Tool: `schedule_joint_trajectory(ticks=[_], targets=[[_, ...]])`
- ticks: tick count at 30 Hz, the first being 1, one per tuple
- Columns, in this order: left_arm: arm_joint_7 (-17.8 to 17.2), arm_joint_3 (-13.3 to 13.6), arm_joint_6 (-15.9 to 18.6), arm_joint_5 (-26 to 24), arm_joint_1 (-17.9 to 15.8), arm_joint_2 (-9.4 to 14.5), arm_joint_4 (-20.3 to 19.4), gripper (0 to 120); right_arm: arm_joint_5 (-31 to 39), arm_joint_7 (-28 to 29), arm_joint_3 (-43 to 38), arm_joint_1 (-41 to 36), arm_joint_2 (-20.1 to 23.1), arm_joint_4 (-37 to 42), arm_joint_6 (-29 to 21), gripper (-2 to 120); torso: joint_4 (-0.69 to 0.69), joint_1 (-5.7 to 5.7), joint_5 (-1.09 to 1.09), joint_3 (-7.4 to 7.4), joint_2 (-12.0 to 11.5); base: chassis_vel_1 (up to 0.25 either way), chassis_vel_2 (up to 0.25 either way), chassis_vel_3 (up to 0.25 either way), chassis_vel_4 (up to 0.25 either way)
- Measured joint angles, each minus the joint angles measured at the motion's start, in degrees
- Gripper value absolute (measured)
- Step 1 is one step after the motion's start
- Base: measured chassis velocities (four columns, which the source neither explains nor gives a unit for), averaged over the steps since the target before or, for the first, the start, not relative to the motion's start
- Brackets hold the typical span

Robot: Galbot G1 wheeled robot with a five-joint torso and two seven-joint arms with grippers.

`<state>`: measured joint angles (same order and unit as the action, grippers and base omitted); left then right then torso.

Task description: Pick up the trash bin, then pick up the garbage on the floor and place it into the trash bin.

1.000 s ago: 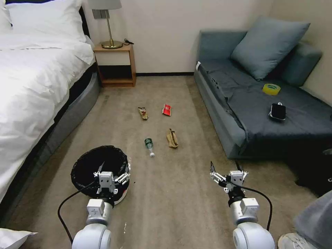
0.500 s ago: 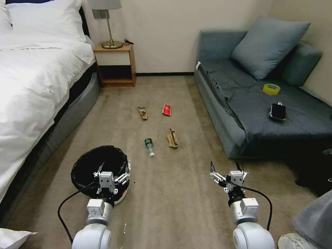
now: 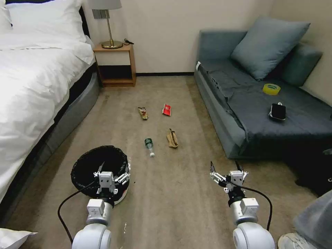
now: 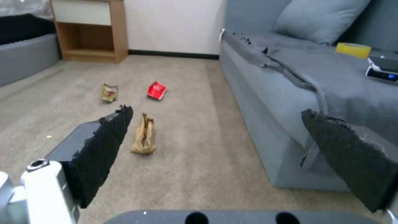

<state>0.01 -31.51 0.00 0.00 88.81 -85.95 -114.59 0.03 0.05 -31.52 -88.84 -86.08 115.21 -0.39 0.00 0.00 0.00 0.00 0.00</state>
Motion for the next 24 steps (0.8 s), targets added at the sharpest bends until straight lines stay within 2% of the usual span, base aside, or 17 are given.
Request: schedule_joint_trajectory(ticks=[2, 3, 4, 7, 8, 10, 12, 20, 23, 24], targets=[[0.0, -0.3, 0.7, -0.1, 0.0, -0.2, -0.6, 100, 0.4, 0.8, 0.0, -0.4, -1.1, 4.4, -3.2, 100, -0.01, 0.00, -0.01, 0.00, 0.0, 0.000, 0.000, 0.000, 0.000], [-0.1, -0.8, 2.2, -0.3, 0.1, -0.6, -2.1, 100, 0.7, 1.2, 0.0, -0.5, -1.8, 6.9, -5.0, 100, 0.00, 0.00, -0.02, 0.00, 0.0, 0.000, 0.000, 0.000, 0.000], [-0.1, -0.8, 2.2, -0.3, 0.1, -0.6, -2.1, 100, 0.7, 1.2, 0.0, -0.5, -1.8, 6.9, -5.0, 100, 0.00, 0.00, -0.02, 0.00, 0.0, 0.000, 0.000, 0.000, 0.000], [-1.1, -3.5, 9.0, -1.2, 0.4, -2.7, -9.0, 100, 1.5, 2.5, 0.1, -1.1, -3.5, 13.5, -9.9, 100, 0.00, 0.00, -0.01, 0.00, 0.0, 0.000, 0.000, 0.000, 0.000], [-1.1, -3.5, 9.0, -1.2, 0.4, -2.7, -9.0, 100, 1.5, 2.5, 0.1, -1.1, -3.5, 13.5, -9.9, 100, 0.00, 0.00, -0.01, 0.00, 0.0, 0.000, 0.000, 0.000, 0.000], [-1.8, -5.3, 13.7, -1.9, 0.5, -4.1, -13.7, 100, 1.9, 3.3, 0.1, -1.5, -4.7, 18.0, -13.2, 100, 0.00, 0.00, 0.00, 0.00, 0.0, 0.000, 0.000, 0.000, 0.000], [-3.0, -7.2, 16.0, -4.4, 0.5, -3.7, -16.4, 100, 2.9, 4.4, -0.2, -1.9, -5.1, 21.2, -15.3, 100, 0.01, 0.00, 0.00, 0.00, 0.0, 0.000, 0.000, 0.000, 0.000], [-4.9, -8.0, 19.0, -6.6, 0.1, -2.1, -17.2, 100, 4.0, 5.2, -1.1, -2.0, -4.2, 22.1, -15.7, 100, 0.00, 0.00, -0.01, 0.00, 0.0, 0.000, 0.000, 0.000, 0.000], [-8.1, -10.2, 22.9, -11.3, -1.2, 0.2, -15.6, 100, 4.1, 5.4, -1.2, -2.0, -3.9, 21.8, -15.6, 100, 0.01, 0.00, -0.01, 0.00, 0.0, 0.000, 0.000, 0.000, 0.000], [-10.2, -11.5, 25.4, -14.9, -2.2, 1.5, -13.9, 100, 4.1, 5.5, -1.2, -2.0, -3.8, 21.7, -15.5, 100, 0.00, 0.00, -0.02, 0.00, 0.0, 0.000, 0.000, 0.000, 0.000]])
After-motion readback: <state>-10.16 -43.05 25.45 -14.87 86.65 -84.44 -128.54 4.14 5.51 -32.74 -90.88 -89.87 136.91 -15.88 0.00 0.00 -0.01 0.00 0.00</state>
